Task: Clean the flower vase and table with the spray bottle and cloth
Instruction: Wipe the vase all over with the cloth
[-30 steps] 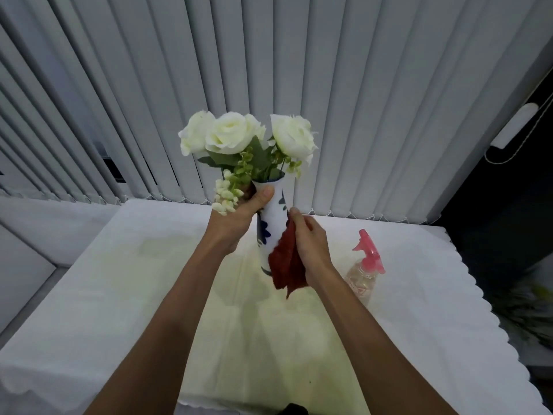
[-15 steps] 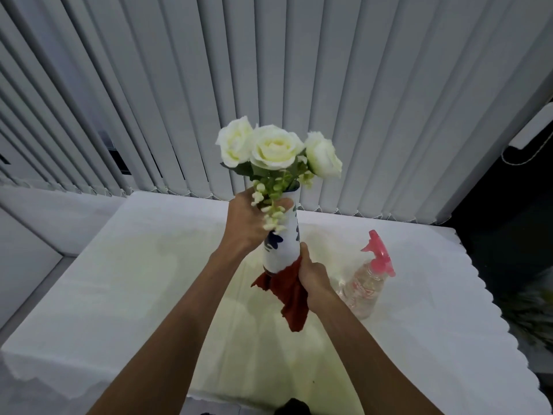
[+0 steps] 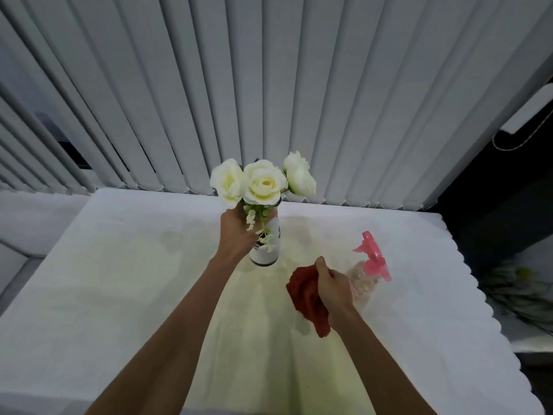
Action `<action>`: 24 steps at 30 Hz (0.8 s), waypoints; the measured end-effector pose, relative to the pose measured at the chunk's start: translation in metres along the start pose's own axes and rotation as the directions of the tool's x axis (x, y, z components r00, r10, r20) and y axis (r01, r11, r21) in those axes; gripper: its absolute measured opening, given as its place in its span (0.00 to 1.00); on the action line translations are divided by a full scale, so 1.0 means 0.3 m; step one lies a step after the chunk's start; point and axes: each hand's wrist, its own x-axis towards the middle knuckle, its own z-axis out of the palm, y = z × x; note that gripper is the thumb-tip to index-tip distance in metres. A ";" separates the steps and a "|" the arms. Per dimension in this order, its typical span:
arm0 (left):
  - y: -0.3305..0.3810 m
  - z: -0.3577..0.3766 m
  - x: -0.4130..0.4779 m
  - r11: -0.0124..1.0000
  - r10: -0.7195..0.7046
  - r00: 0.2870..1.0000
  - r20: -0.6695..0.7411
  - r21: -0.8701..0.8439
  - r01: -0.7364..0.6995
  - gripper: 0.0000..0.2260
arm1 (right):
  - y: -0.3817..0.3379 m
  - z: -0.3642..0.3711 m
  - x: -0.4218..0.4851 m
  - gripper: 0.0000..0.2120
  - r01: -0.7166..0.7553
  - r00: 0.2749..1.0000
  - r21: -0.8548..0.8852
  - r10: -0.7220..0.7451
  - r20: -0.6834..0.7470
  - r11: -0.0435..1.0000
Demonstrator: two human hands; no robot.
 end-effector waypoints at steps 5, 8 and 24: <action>-0.073 0.059 0.062 0.995 -0.029 0.998 0.050 0.102 0.024 0.08 | -0.045 0.019 -0.002 0.12 -0.068 0.985 0.081 0.054 0.162 0.994; -0.106 0.109 0.076 0.992 -0.125 0.992 0.001 -0.002 0.125 0.08 | -0.050 0.022 0.010 0.11 -0.070 0.985 0.026 0.065 0.157 0.997; -0.190 0.211 0.093 0.964 -0.173 0.977 -0.129 -0.223 0.141 0.11 | -0.037 0.060 0.047 0.11 -0.089 0.983 0.017 0.085 0.164 0.996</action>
